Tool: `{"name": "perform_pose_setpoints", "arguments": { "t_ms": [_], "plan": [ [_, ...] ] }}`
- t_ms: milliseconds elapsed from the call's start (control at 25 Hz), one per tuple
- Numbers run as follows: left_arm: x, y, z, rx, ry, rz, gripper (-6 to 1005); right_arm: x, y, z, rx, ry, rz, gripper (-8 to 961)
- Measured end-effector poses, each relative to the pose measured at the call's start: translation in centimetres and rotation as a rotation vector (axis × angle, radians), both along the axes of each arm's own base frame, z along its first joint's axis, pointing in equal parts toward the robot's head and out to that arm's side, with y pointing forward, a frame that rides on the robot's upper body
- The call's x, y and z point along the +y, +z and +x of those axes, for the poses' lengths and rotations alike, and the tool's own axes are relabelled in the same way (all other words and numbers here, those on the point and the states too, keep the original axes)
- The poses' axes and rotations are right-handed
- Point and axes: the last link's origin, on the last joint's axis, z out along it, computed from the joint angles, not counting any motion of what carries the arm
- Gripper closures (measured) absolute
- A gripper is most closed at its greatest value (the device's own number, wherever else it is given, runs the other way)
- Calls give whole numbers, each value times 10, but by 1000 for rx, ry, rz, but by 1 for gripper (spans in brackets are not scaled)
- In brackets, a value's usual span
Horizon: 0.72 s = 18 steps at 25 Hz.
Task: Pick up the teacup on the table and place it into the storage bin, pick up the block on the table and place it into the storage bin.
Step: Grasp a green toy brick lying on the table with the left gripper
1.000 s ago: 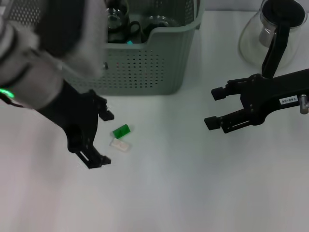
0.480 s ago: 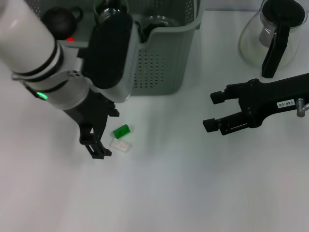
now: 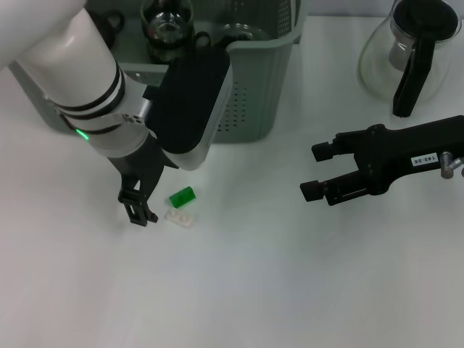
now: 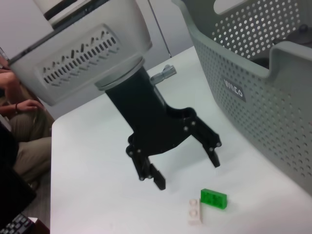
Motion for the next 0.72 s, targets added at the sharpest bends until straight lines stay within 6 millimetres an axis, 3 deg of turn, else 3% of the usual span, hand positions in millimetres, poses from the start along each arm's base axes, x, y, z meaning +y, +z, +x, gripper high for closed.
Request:
{"name": "perform_pose_setpoints", "arguments": {
  "t_ms": [320,720],
  "plan": [
    [7,-1,7,46,-134,-72,109,1,5,8,58,-72,18,6],
    [7,-16,12,91,-279,-182,127,-1,3,17,98,-142,28,6]
  ]
}}
